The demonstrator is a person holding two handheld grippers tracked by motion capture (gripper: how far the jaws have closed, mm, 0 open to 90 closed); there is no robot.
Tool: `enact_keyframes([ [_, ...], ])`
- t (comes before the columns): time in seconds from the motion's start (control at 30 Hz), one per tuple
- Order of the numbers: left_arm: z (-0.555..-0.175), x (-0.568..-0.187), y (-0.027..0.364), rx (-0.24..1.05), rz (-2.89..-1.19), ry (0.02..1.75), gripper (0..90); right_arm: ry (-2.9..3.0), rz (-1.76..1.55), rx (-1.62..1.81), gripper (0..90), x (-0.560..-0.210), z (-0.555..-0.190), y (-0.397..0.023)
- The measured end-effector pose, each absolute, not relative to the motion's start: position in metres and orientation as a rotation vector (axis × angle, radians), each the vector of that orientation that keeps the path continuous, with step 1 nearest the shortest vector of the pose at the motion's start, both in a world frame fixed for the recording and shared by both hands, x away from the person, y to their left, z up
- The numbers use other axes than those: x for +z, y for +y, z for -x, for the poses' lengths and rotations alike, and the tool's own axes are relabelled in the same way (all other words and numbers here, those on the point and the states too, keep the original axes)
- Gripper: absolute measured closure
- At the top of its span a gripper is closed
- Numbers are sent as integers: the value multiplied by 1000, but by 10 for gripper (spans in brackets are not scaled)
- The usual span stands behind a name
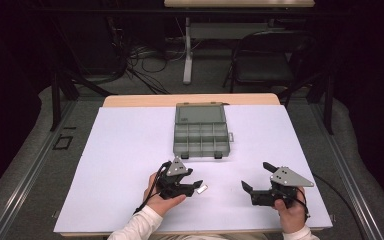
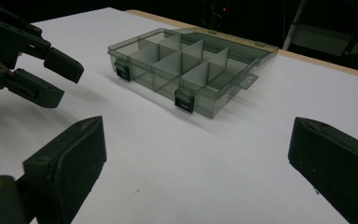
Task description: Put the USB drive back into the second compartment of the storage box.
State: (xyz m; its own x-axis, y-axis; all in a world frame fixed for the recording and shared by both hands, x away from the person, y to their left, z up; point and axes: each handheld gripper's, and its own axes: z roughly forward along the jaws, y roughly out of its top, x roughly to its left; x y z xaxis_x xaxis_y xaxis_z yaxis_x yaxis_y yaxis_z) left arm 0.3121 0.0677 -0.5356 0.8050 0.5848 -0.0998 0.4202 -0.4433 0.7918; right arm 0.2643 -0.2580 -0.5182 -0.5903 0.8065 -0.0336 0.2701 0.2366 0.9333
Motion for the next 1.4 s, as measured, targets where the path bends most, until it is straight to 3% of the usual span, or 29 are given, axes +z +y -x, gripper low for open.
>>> enact_keyframes([
  [0.37,-311,-542,63,215,-2123,747,442,2002,-983,1338,43,-519,-265,-258],
  [0.97,-305,-549,50,153,-2136,764,599,2013,-981,1331,48,-520,-265,-256],
  [1.4,-305,-555,43,180,-2164,757,635,2015,-980,1324,54,-521,-266,-257],
])
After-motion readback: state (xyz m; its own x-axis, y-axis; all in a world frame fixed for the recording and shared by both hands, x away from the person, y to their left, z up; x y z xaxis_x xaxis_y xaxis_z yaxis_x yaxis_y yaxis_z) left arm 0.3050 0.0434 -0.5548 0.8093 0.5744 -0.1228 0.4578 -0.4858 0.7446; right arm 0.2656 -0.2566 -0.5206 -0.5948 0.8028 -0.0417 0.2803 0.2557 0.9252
